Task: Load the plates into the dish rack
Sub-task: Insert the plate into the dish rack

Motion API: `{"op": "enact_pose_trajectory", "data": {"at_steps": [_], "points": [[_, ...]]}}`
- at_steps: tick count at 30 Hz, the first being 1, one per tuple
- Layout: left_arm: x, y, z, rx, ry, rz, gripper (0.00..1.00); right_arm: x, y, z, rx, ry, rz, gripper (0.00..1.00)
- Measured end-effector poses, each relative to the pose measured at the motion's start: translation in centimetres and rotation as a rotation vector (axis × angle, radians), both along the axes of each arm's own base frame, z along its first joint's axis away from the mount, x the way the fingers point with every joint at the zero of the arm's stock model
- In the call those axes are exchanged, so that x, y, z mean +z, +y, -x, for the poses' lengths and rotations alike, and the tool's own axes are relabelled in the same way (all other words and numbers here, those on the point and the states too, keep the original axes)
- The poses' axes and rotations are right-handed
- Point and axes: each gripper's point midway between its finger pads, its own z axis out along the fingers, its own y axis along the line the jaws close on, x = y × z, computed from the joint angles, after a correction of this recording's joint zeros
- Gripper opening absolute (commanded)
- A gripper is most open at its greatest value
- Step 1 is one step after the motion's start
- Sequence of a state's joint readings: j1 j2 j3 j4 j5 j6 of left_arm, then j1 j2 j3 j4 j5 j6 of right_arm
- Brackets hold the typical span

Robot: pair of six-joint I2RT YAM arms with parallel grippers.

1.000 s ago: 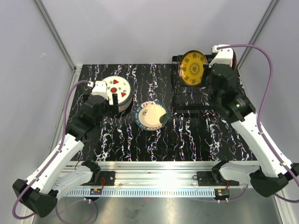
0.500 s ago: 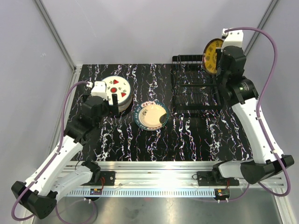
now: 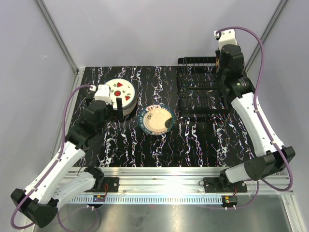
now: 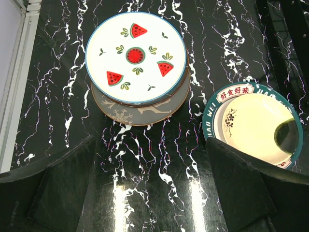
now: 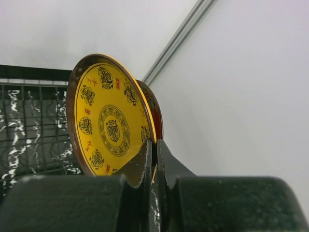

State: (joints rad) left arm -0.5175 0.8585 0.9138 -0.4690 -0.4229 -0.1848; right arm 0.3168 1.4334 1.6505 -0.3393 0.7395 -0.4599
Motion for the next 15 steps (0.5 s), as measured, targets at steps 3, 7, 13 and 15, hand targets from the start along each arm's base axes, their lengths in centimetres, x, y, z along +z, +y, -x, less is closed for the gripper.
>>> {"op": "enact_pose_trajectory", "data": {"at_steps": [3, 7, 13, 15], "points": [[0.0, -0.1, 0.0, -0.003, 0.000, 0.000, 0.99, -0.3, -0.1, -0.6, -0.009, 0.010, 0.044, 0.00], [0.0, -0.2, 0.1, -0.007, 0.000, 0.000, 0.99, -1.1, -0.2, -1.4, -0.022, 0.030, 0.088, 0.00], [0.0, -0.2, 0.1, -0.007, 0.000, 0.000, 0.99, -2.4, -0.4, -2.8, -0.032, 0.065, 0.141, 0.00], [0.0, -0.2, 0.1, -0.007, 0.000, 0.000, 0.99, -2.6, -0.5, -3.0, -0.035, 0.072, 0.152, 0.00]]}}
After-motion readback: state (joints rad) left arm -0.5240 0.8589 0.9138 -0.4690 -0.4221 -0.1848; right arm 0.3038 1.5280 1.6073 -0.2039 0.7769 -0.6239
